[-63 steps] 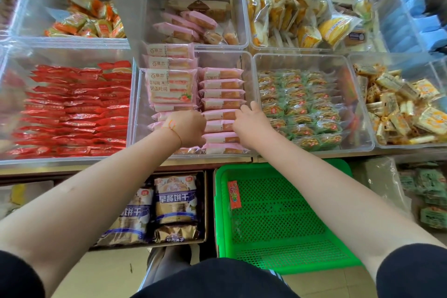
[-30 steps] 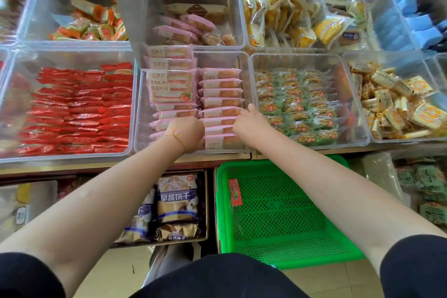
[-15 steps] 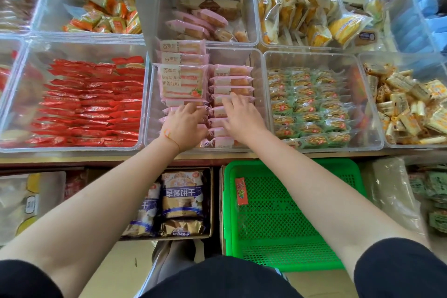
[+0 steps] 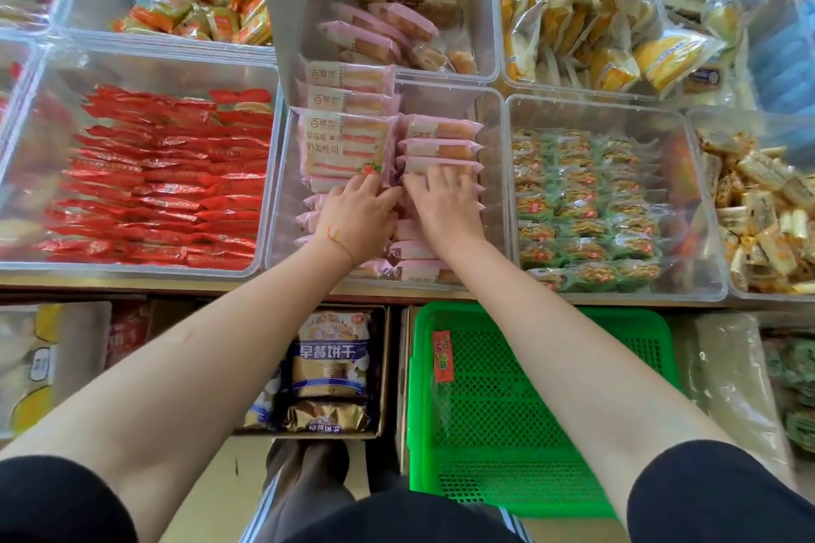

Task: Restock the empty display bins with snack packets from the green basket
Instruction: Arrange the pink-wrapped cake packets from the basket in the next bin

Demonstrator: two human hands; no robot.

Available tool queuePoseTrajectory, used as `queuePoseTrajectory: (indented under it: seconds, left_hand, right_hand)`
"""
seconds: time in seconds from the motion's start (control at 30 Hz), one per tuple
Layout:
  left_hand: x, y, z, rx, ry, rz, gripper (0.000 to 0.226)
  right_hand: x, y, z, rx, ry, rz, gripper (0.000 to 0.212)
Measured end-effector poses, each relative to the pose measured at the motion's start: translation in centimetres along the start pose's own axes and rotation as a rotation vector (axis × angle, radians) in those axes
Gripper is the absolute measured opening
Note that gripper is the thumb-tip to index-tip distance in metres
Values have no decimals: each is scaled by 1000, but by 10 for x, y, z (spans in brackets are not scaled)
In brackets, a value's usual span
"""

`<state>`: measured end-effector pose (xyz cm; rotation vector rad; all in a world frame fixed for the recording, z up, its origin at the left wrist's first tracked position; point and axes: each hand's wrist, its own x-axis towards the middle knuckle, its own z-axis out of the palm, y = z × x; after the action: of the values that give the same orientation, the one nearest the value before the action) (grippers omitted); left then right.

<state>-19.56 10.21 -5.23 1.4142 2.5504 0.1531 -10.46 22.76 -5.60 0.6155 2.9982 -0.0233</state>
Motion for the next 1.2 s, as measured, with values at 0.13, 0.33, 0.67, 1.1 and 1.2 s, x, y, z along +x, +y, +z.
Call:
queuePoseTrajectory:
  seconds: [0.13, 0.33, 0.67, 1.1, 1.2]
  left_hand:
    - [9, -4, -2, -32, -15, -46, 30]
    - [12, -3, -1, -38, -1, -59, 23]
    - [1, -7, 8, -89, -14, -34, 42]
    - [-26, -38, -2, -109, -13, -46, 44]
    - [-35, -47, -2, -18, -56, 14, 53]
  right_hand:
    - [7, 0, 5, 73, 45, -40, 27]
    - [19, 9, 1, 79, 49, 53, 29]
    - [24, 25, 25, -42, -225, 4, 94]
    - [-7, 30, 5, 64, -366, -117, 119]
    - [2, 31, -2, -43, -321, -45, 92]
